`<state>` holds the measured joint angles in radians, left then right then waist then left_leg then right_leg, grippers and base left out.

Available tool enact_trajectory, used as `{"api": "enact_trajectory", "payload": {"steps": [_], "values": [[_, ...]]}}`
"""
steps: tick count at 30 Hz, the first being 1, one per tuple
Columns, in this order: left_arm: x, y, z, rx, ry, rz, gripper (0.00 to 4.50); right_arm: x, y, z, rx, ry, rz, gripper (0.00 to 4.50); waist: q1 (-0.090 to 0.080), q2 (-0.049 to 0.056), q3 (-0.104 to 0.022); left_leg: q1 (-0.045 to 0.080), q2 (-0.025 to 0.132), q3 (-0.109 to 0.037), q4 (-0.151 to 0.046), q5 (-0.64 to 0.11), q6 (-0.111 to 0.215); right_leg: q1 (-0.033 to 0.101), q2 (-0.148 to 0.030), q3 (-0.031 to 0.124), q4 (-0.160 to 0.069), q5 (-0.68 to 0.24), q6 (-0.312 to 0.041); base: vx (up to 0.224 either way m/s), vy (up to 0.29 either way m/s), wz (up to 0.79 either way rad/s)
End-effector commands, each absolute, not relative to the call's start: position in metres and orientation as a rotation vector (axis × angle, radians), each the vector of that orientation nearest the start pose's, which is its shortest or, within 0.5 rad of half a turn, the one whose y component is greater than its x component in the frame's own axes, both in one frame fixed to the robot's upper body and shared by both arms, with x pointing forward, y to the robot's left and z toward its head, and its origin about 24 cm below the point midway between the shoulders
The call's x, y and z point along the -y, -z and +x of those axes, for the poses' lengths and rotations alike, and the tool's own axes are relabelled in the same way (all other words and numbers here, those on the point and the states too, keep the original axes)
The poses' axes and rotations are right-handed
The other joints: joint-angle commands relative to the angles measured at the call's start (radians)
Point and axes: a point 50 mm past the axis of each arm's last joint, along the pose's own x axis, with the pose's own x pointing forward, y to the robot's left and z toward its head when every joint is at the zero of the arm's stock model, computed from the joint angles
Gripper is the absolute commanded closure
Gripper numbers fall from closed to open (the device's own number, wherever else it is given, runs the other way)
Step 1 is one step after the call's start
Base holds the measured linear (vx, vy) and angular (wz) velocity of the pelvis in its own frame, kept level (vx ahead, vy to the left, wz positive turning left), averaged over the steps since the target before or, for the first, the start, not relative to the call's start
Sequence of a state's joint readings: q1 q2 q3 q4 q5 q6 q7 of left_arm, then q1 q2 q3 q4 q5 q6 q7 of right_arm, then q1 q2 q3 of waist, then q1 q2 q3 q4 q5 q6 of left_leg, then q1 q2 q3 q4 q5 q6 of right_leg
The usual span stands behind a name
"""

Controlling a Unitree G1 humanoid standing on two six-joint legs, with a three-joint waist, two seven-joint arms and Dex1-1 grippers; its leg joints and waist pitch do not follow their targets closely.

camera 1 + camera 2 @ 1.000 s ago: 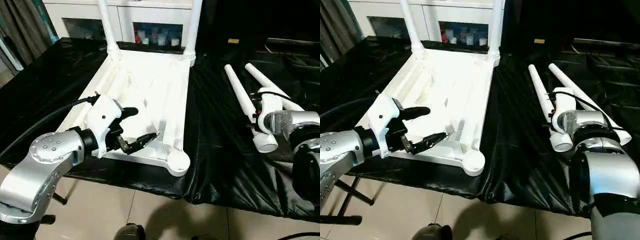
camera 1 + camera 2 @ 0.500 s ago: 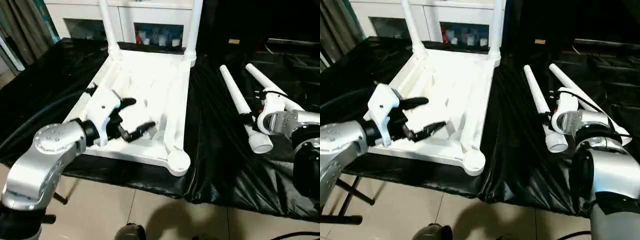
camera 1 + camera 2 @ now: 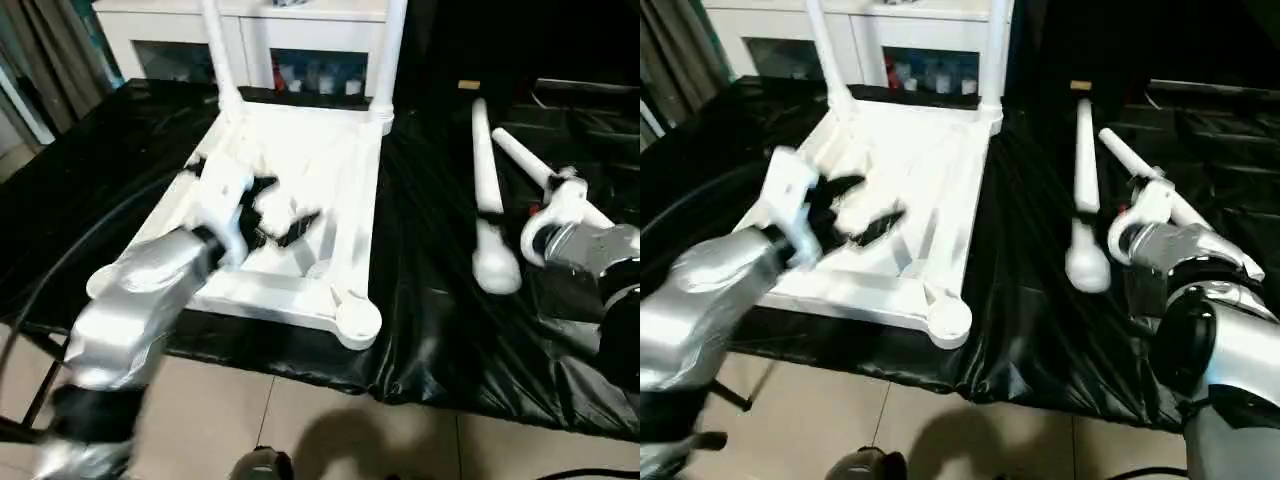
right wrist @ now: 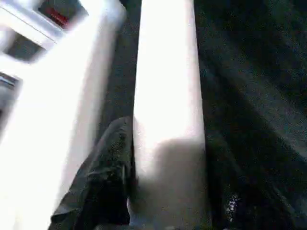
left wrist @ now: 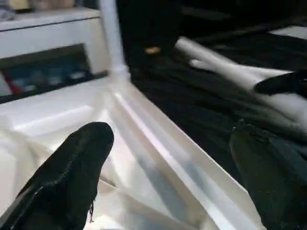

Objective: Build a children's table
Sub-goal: Pick table leg

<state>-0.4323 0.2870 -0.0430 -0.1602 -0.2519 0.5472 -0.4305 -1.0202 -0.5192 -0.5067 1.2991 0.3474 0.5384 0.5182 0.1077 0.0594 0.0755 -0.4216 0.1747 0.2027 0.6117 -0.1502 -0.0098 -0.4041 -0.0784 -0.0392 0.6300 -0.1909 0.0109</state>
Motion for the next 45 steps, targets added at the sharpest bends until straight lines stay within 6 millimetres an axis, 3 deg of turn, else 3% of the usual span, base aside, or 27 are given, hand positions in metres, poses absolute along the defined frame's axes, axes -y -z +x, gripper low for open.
{"api": "enact_trajectory", "payload": {"steps": [1,3,4,5,8,9,10,11,13,14,16,18,20,23,25,26,28,32,33,35,39,44,45], "values": [[-0.127,-0.151,0.314,0.017,0.547,0.075,0.00,0.259,-0.128,0.382,-0.280,-0.313,0.661,2.66,0.000,-0.019,-0.095,0.034,0.046,-0.022,-0.055,-0.221,0.010,0.041,-0.055,0.024,-0.065,-0.118,-0.253,0.000,0.000,0.00],[-0.122,-0.154,0.317,0.030,0.551,0.024,0.00,0.252,-0.130,0.380,-0.247,-0.409,0.643,2.66,0.002,-0.021,-0.096,0.032,0.047,-0.023,-0.051,-0.178,0.042,0.042,-0.056,0.022,-0.063,-0.090,-0.261,0.000,0.000,0.00],[-0.119,-0.156,0.318,0.035,0.561,-0.012,0.00,0.246,-0.133,0.378,-0.219,-0.481,0.649,2.66,0.003,-0.015,-0.096,0.033,0.046,-0.022,-0.051,-0.173,0.048,0.040,-0.056,0.022,-0.065,-0.089,-0.264,0.000,0.000,0.00],[-0.116,-0.157,0.319,0.038,0.567,-0.036,0.00,0.242,-0.135,0.375,-0.201,-0.531,0.654,2.67,0.006,-0.018,-0.096,0.033,0.046,-0.022,-0.050,-0.161,0.059,0.043,-0.056,0.023,-0.065,-0.077,-0.261,0.000,0.000,0.00],[-0.104,-0.162,0.321,0.024,0.635,-0.171,0.00,0.227,-0.145,0.358,-0.087,-0.728,0.683,2.67,0.012,-0.019,-0.094,0.035,0.046,-0.020,-0.052,-0.147,0.067,0.043,-0.054,0.023,-0.070,-0.090,-0.262,0.000,0.000,0.00],[-0.098,-0.164,0.322,0.010,0.668,-0.231,0.00,0.221,-0.148,0.349,-0.052,-0.801,0.692,2.67,0.020,-0.013,-0.101,0.040,0.053,-0.026,-0.050,-0.138,0.070,0.042,-0.058,0.025,-0.063,-0.065,-0.263,0.000,0.000,0.00],[-0.093,-0.166,0.322,0.000,0.697,-0.278,0.00,0.216,-0.150,0.343,-0.032,-0.853,0.700,2.67,0.018,-0.016,-0.098,0.036,0.050,-0.023,-0.052,-0.126,0.077,0.044,-0.054,0.025,-0.066,-0.054,-0.258,0.000,0.000,0.00],[-0.089,-0.168,0.322,-0.006,0.724,-0.317,0.00,0.212,-0.151,0.337,-0.018,-0.893,0.706,2.68,0.025,-0.013,-0.101,0.040,0.052,-0.025,-0.052,-0.130,0.078,0.040,-0.054,0.024,-0.066,-0.056,-0.264,0.000,0.000,0.00],[-0.075,-0.176,0.320,-0.009,0.811,-0.438,0.00,0.200,-0.151,0.322,0.007,-1.002,0.703,2.68,0.029,-0.011,-0.098,0.041,0.051,-0.025,-0.053,-0.157,0.064,0.038,-0.056,0.024,-0.071,-0.097,-0.263,0.000,0.000,0.00],[-0.068,-0.178,0.320,-0.022,0.846,-0.488,0.00,0.195,-0.151,0.316,0.011,-1.044,0.701,2.68,0.031,-0.012,-0.094,0.041,0.053,-0.026,-0.057,-0.201,0.042,0.035,-0.059,0.025,-0.078,-0.177,-0.252,0.000,0.000,0.00],[-0.060,-0.178,0.319,-0.041,0.876,-0.509,0.00,0.189,-0.151,0.309,0.009,-1.086,0.696,2.68,0.030,-0.015,-0.088,0.042,0.051,-0.030,-0.063,-0.247,0.016,0.033,-0.063,0.026,-0.089,-0.278,-0.217,0.000,0.000,0.00],[-0.052,-0.177,0.317,-0.059,0.911,-0.516,0.00,0.181,-0.152,0.303,-0.002,-1.121,0.690,2.68,0.025,-0.015,-0.083,0.044,0.050,-0.036,-0.070,-0.292,-0.012,0.031,-0.066,0.029,-0.104,-0.382,-0.159,0.000,0.000,0.00],[-0.045,-0.178,0.313,-0.062,0.947,-0.528,0.00,0.174,-0.151,0.301,-0.024,-1.129,0.673,2.68,0.023,-0.014,-0.084,0.044,0.050,-0.038,-0.073,-0.299,-0.029,0.029,-0.066,0.029,-0.106,-0.406,-0.136,0.000,0.000,0.00],[-0.040,-0.187,0.307,-0.053,0.997,-0.641,0.00,0.164,-0.150,0.295,-0.057,-1.131,0.634,2.68,0.020,-0.015,-0.086,0.042,0.049,-0.037,-0.073,-0.284,-0.036,0.029,-0.066,0.029,-0.105,-0.378,-0.136,0.000,0.000,0.00],[-0.040,-0.189,0.306,-0.052,1.007,-0.668,0.00,0.163,-0.150,0.293,-0.063,-1.133,0.625,2.68,0.018,-0.015,-0.087,0.038,0.049,-0.040,-0.074,-0.275,-0.033,0.031,-0.066,0.028,-0.102,-0.359,-0.141,0.000,0.000,0.00],[-0.041,-0.192,0.303,-0.048,1.028,-0.702,0.00,0.160,-0.151,0.291,-0.071,-1.134,0.617,2.68,0.014,-0.022,-0.088,0.037,0.048,-0.037,-0.072,-0.255,-0.027,0.033,-0.065,0.029,-0.097,-0.331,-0.147,0.000,0.000,0.00],[-0.044,-0.192,0.301,-0.048,1.042,-0.724,0.00,0.158,-0.151,0.289,-0.083,-1.135,0.603,2.68,0.011,-0.023,-0.089,0.035,0.046,-0.034,-0.071,-0.230,-0.015,0.033,-0.064,0.029,-0.097,-0.304,-0.154,0.000,0.000,0.00],[-0.051,-0.188,0.300,-0.060,1.014,-0.743,0.00,0.153,-0.154,0.288,-0.092,-1.146,0.566,2.68,0.005,-0.023,-0.088,0.033,0.044,-0.032,-0.068,-0.201,0.002,0.035,-0.063,0.029,-0.099,-0.300,-0.148,0.000,0.000,0.00],[-0.051,-0.186,0.300,-0.070,1.004,-0.730,0.00,0.152,-0.155,0.288,-0.090,-1.145,0.557,2.68,0.003,-0.029,-0.088,0.034,0.045,-0.031,-0.069,-0.202,0.004,0.035,-0.061,0.029,-0.102,-0.307,-0.140,0.000,0.000,0.00],[-0.051,-0.184,0.301,-0.082,0.983,-0.716,0.00,0.149,-0.156,0.288,-0.092,-1.138,0.536,2.68,0.004,-0.024,-0.088,0.035,0.047,-0.032,-0.070,-0.196,0.000,0.034,-0.061,0.029,-0.101,-0.311,-0.134,0.000,0.000,0.00],[-0.049,-0.179,0.311,-0.147,0.816,-0.677,0.42,0.120,-0.161,0.287,-0.107,-1.105,0.383,2.68,0.002,-0.028,-0.087,0.036,0.049,-0.033,-0.074,-0.198,-0.017,0.032,-0.059,0.031,-0.099,-0.304,-0.115,0.000,0.000,0.00],[-0.052,-0.183,0.323,-0.145,0.640,-0.650,0.89,0.099,-0.157,0.301,-0.108,-0.931,0.226,2.68,-0.004,-0.023,-0.086,0.038,0.047,-0.037,-0.078,-0.237,-0.054,0.026,-0.060,0.031,-0.106,-0.350,-0.081,0.000,0.000,0.00],[-0.054,-0.184,0.326,-0.140,0.590,-0.638,1.02,0.095,-0.157,0.302,-0.102,-0.912,0.187,2.68,-0.003,-0.018,-0.087,0.038,0.046,-0.039,-0.078,-0.240,-0.058,0.027,-0.060,0.030,-0.105,-0.347,-0.076,0.000,0.000,0.00]]}}
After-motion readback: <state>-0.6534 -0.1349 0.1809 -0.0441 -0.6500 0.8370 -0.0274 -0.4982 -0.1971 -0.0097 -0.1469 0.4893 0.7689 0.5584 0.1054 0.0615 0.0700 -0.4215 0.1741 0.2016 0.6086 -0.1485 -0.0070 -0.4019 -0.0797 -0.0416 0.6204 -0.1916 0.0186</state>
